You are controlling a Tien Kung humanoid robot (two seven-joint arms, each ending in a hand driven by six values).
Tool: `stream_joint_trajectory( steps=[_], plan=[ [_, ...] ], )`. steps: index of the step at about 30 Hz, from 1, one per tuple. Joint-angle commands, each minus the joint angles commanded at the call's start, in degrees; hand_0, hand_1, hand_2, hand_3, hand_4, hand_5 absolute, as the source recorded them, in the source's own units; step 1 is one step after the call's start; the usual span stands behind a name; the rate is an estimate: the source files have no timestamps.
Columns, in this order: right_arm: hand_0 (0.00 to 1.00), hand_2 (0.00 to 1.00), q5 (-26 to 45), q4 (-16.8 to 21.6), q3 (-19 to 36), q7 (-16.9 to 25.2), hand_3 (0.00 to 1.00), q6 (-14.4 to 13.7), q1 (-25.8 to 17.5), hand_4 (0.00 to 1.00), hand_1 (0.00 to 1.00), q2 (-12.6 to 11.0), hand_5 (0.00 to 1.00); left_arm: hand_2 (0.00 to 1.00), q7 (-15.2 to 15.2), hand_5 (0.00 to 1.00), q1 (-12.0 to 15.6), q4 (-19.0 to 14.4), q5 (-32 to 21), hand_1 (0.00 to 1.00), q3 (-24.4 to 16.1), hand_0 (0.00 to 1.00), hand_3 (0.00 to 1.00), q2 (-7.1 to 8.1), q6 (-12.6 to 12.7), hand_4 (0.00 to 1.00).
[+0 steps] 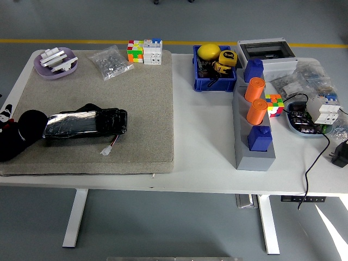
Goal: Pick the rag up,wipe the panel,place it on the desk
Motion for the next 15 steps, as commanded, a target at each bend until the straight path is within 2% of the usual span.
stream_joint_trajectory(
  steps=[11,15],
  plan=[
    [0.772,0.693,-0.92,0.00,0.84,0.13,0.592,-0.15,0.03,0.998,0.678,0.07,0.512,0.750,-0.19,0.247,-1.36,0.70,0.33,0.826,0.55,0.819,0.600,-1.09,0.04,0.719],
    [0.772,0.693,-1.00,0.00,0.73,-0.05,0.592,-0.23,-0.05,0.998,0.678,0.20,0.512,0.750,-0.21,0.247,-2.17,1.08,0.42,0.826,1.11,0.819,0.600,-0.85,0.07,0.719]
  ],
)
